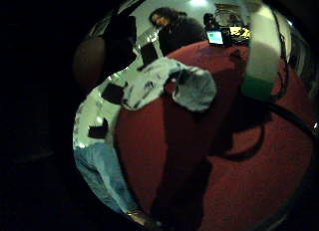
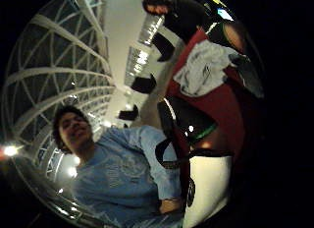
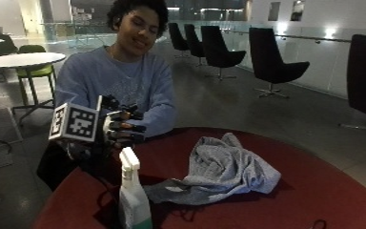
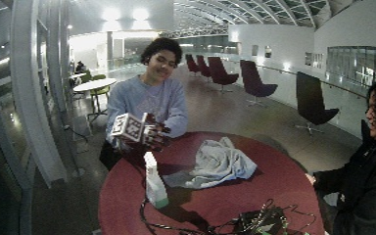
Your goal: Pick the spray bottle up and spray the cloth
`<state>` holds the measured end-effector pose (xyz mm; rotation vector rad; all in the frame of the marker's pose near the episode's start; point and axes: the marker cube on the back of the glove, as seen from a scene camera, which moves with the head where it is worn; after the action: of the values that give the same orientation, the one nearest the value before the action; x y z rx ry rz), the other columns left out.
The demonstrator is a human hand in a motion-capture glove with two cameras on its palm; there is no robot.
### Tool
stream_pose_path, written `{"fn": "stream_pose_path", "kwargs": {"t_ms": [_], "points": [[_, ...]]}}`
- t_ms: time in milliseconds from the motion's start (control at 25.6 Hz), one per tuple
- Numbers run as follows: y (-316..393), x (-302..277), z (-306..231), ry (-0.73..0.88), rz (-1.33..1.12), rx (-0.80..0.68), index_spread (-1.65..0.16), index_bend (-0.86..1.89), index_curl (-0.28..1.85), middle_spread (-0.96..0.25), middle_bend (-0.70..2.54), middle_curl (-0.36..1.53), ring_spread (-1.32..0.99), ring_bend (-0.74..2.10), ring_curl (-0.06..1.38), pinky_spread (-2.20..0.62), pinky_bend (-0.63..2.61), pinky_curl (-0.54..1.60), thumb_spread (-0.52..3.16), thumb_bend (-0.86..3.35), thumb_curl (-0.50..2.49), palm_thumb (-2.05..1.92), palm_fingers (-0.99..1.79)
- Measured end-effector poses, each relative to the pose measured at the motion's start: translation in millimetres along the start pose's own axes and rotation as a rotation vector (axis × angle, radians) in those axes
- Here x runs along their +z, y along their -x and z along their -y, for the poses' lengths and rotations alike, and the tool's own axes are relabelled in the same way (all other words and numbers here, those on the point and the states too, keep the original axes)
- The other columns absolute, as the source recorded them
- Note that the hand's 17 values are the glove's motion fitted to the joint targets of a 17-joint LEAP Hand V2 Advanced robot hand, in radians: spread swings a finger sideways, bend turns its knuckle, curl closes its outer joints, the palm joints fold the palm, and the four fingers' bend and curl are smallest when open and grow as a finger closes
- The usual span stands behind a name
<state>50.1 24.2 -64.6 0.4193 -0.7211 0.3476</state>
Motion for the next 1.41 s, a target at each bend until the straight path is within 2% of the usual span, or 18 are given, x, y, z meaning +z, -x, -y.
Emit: {"fn": "stream_pose_path", "kwargs": {"t_ms": [78, 195, 312, 547, 976, 1172, 1406], "points": [[-7.1, -19.6, 8.5, -0.104, 0.153, 0.035, -0.33, 0.15, 0.35, -0.06, 0.30, 0.34, -0.01, 0.36, 0.30, 0.22, 0.17, 0.18, 1.10, 0.11, 0.32, 0.60, 0.80], [-21.0, -40.8, 8.9, -0.147, 0.346, 0.078, -0.33, 0.13, 0.34, -0.05, 0.29, 0.35, -0.01, 0.38, 0.31, 0.22, 0.18, 0.20, 1.11, 0.08, 0.32, 0.60, 0.82], [-33.7, -46.8, 6.1, -0.244, 0.386, 0.101, -0.33, 0.13, 0.34, -0.05, 0.28, 0.35, -0.01, 0.38, 0.31, 0.21, 0.18, 0.21, 1.10, 0.06, 0.32, 0.60, 0.82], [-49.7, -51.4, 5.8, -0.227, 0.327, 0.167, -0.33, 0.13, 0.33, -0.05, 0.27, 0.36, -0.01, 0.38, 0.32, 0.21, 0.18, 0.23, 1.09, 0.02, 0.32, 0.61, 0.82], [-111.1, -58.2, 55.6, -0.225, 0.062, 0.354, -0.34, 0.09, 0.28, -0.02, 0.24, 0.37, 0.01, 0.35, 0.33, 0.21, 0.26, 0.29, 1.08, -0.01, 0.33, 0.65, 0.67], [-134.8, -45.6, 76.1, -0.188, -0.007, 0.375, -0.34, 0.09, 0.26, -0.02, 0.23, 0.38, 0.01, 0.36, 0.33, 0.21, 0.28, 0.30, 1.06, -0.02, 0.34, 0.66, 0.64], [-154.9, -27.1, 96.9, -0.249, -0.033, 0.345, -0.35, 0.10, 0.25, -0.01, 0.23, 0.38, 0.01, 0.38, 0.33, 0.21, 0.29, 0.32, 1.02, -0.03, 0.34, 0.66, 0.64]]}}
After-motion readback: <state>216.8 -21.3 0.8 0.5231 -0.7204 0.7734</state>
